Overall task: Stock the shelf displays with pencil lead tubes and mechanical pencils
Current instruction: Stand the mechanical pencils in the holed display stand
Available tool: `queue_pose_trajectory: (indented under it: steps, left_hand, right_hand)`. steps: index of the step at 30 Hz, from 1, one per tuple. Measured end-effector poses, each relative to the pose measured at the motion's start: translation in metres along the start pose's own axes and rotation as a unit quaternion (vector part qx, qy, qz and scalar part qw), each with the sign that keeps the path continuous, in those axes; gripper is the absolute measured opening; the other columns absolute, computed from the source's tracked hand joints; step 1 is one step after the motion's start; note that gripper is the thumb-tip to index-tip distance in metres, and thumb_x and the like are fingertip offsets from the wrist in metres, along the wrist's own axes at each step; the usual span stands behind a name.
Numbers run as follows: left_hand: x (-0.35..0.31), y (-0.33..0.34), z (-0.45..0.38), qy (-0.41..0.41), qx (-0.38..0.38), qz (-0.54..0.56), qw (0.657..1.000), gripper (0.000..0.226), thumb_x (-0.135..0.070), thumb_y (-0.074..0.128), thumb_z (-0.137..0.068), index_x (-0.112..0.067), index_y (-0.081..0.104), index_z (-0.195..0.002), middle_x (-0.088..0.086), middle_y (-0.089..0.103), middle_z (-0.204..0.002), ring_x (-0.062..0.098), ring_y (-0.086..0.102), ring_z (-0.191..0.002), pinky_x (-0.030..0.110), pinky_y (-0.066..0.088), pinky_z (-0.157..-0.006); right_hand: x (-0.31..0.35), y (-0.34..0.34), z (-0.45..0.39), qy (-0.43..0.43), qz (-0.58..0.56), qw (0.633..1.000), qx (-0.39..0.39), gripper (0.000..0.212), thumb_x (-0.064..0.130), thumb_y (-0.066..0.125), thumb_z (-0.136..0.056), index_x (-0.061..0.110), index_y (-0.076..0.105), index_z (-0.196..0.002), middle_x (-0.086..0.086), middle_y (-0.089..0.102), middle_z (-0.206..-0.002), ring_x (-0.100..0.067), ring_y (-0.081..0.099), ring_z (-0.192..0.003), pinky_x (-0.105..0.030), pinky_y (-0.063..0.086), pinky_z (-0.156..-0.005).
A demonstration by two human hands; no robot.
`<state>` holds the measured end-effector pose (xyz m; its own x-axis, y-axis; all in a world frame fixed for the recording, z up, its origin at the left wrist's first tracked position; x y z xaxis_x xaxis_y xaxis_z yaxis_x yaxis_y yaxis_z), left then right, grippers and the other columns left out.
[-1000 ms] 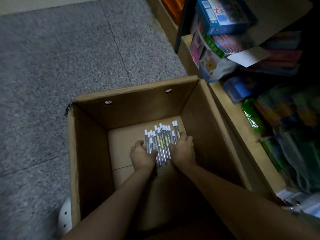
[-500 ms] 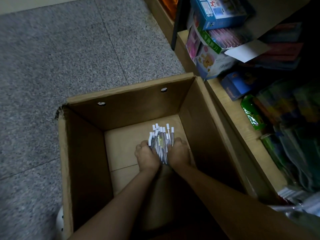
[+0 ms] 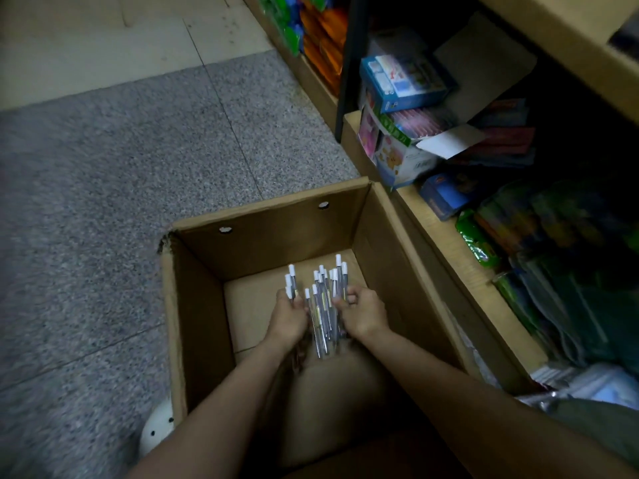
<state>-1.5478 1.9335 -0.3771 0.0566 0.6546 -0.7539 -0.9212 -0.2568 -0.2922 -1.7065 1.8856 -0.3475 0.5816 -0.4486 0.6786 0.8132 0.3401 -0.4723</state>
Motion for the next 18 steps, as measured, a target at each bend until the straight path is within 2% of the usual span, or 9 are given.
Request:
queue_pose_trajectory:
  steps: [2,3,5,8,9,11,13,15,18]
  left_hand:
    - [-0.022,0.003,0.020,0.014,0.039,0.068,0.997,0.029,-0.022,0.038,-0.104,0.005,0.050,-0.108,0.005,0.053,-0.065,0.013,0.047,-0.053,0.027,0.042,-0.054]
    - [-0.034,0.004,0.032,0.019,0.056,0.102,0.993,0.028,-0.025,0.040,-0.104,-0.001,0.053,-0.097,-0.002,0.049,-0.055,0.008,0.042,-0.044,0.022,0.036,-0.045]
    - [-0.065,0.004,0.060,0.047,0.088,0.149,0.984,0.026,-0.029,0.047,-0.101,-0.012,0.055,-0.084,-0.009,0.047,-0.047,0.003,0.039,-0.035,0.016,0.029,-0.036]
    - [-0.113,-0.002,0.106,0.101,0.127,0.177,0.971,0.019,-0.026,0.060,-0.095,-0.007,0.063,-0.096,0.002,0.064,-0.065,0.008,0.059,-0.045,0.016,0.040,-0.038]
    - [-0.126,-0.002,0.120,0.109,0.152,0.179,0.966,0.022,-0.026,0.062,-0.093,-0.006,0.064,-0.101,0.005,0.065,-0.069,0.011,0.061,-0.048,0.017,0.040,-0.039]
    - [-0.149,0.003,0.149,0.128,0.212,0.172,0.953,0.027,-0.030,0.065,-0.091,-0.007,0.065,-0.105,0.003,0.056,-0.067,0.009,0.050,-0.047,0.018,0.032,-0.039]
    - [-0.169,0.012,0.177,0.155,0.267,0.168,0.936,0.035,-0.034,0.069,-0.087,-0.007,0.065,-0.108,0.001,0.049,-0.064,0.006,0.041,-0.046,0.017,0.027,-0.041]
    - [-0.190,0.024,0.206,0.184,0.315,0.165,0.916,0.038,-0.037,0.070,-0.086,-0.008,0.066,-0.109,-0.004,0.046,-0.060,0.005,0.034,-0.044,0.018,0.026,-0.040]
    - [-0.224,0.048,0.252,0.224,0.368,0.174,0.886,0.022,-0.041,0.072,-0.084,-0.021,0.073,-0.093,-0.009,0.047,-0.054,0.003,0.032,-0.043,0.016,0.026,-0.039]
  right_hand:
    - [0.014,-0.004,0.019,0.010,-0.097,0.995,0.036,0.005,0.008,0.061,-0.094,0.007,0.065,-0.091,-0.016,0.070,-0.097,-0.023,0.065,-0.081,-0.025,0.053,-0.076]
    - [0.022,-0.008,0.029,0.011,-0.138,0.989,0.046,0.006,0.006,0.061,-0.094,0.003,0.066,-0.095,-0.021,0.069,-0.102,-0.025,0.066,-0.084,-0.028,0.054,-0.080]
    - [0.038,-0.023,0.051,0.001,-0.201,0.978,0.048,0.021,0.005,0.061,-0.094,-0.006,0.065,-0.111,-0.025,0.068,-0.110,-0.028,0.067,-0.089,-0.035,0.057,-0.084]
    - [0.067,-0.049,0.096,-0.037,-0.280,0.957,0.070,0.026,0.005,0.059,-0.095,-0.006,0.062,-0.118,-0.017,0.070,-0.097,-0.012,0.065,-0.065,-0.019,0.053,-0.056]
    - [0.075,-0.060,0.111,-0.056,-0.282,0.955,0.076,0.024,0.007,0.058,-0.096,-0.003,0.063,-0.117,-0.012,0.070,-0.093,-0.010,0.065,-0.065,-0.018,0.052,-0.057]
    - [0.089,-0.084,0.144,-0.099,-0.248,0.961,0.075,0.022,0.011,0.058,-0.096,0.006,0.067,-0.116,-0.005,0.073,-0.094,-0.008,0.068,-0.073,-0.017,0.050,-0.061]
    - [0.100,-0.110,0.178,-0.143,-0.222,0.963,0.063,0.020,0.011,0.059,-0.096,0.006,0.069,-0.113,-0.002,0.072,-0.089,-0.002,0.067,-0.069,-0.014,0.047,-0.057]
    - [0.109,-0.143,0.213,-0.186,-0.208,0.960,0.029,0.019,0.007,0.059,-0.095,0.000,0.068,-0.110,-0.006,0.069,-0.083,-0.003,0.063,-0.062,-0.012,0.045,-0.053]
    - [0.122,-0.201,0.267,-0.268,-0.135,0.952,-0.057,0.021,0.010,0.061,-0.095,0.000,0.070,-0.111,-0.020,0.071,-0.093,-0.014,0.063,-0.077,-0.022,0.051,-0.066]
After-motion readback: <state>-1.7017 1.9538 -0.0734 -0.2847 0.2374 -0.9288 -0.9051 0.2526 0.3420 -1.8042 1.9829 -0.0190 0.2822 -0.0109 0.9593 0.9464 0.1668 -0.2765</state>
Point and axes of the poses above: each hand's wrist, its own z-axis away from the middle knuckle, its own y-axis out of the palm, x = y × z, the point moved 10 cm from there along -z, towards the middle knuckle
